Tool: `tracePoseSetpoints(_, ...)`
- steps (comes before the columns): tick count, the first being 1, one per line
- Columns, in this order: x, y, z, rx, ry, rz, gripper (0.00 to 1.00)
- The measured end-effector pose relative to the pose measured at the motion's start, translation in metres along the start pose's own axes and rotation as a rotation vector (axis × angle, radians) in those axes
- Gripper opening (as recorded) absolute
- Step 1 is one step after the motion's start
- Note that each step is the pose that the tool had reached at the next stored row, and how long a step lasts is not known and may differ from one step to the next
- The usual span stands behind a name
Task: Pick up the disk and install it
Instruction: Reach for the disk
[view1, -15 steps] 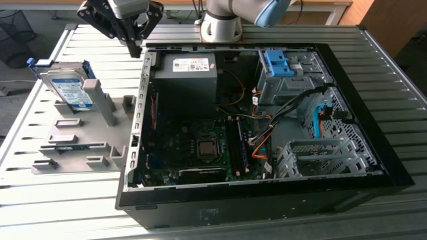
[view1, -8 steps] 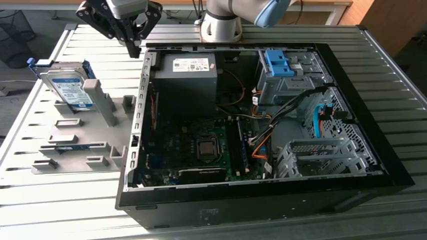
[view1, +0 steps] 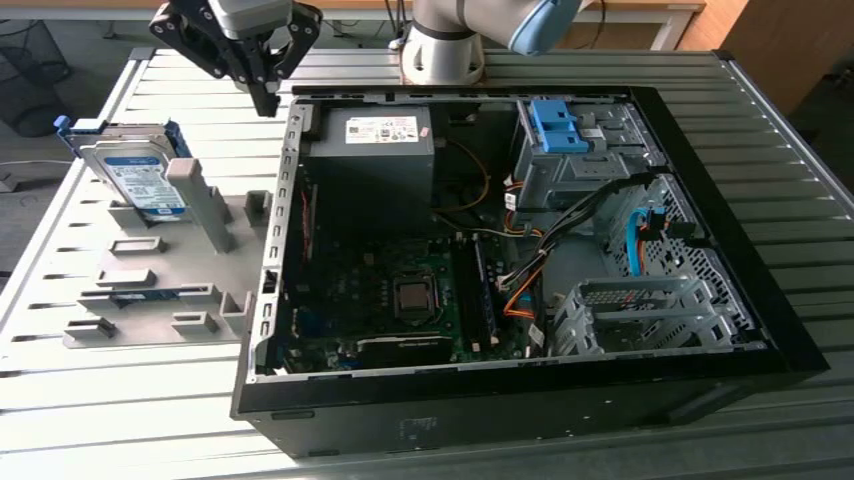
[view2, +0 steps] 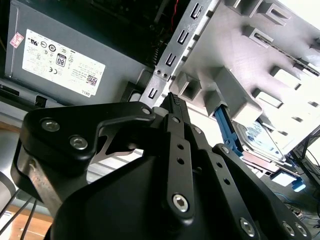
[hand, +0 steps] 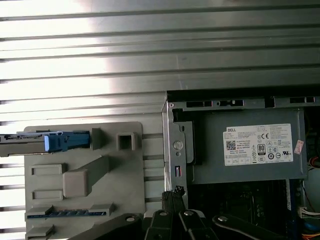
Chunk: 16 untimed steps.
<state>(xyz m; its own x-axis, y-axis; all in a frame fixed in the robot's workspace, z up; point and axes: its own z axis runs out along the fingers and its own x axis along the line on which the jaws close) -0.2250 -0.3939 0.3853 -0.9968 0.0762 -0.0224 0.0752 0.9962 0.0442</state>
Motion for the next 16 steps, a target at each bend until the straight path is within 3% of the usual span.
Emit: tracePoseSetpoints(16, 0.0051, -0.0004, 0.0008, 0.0001, 0.0005, 0.000, 0.11)
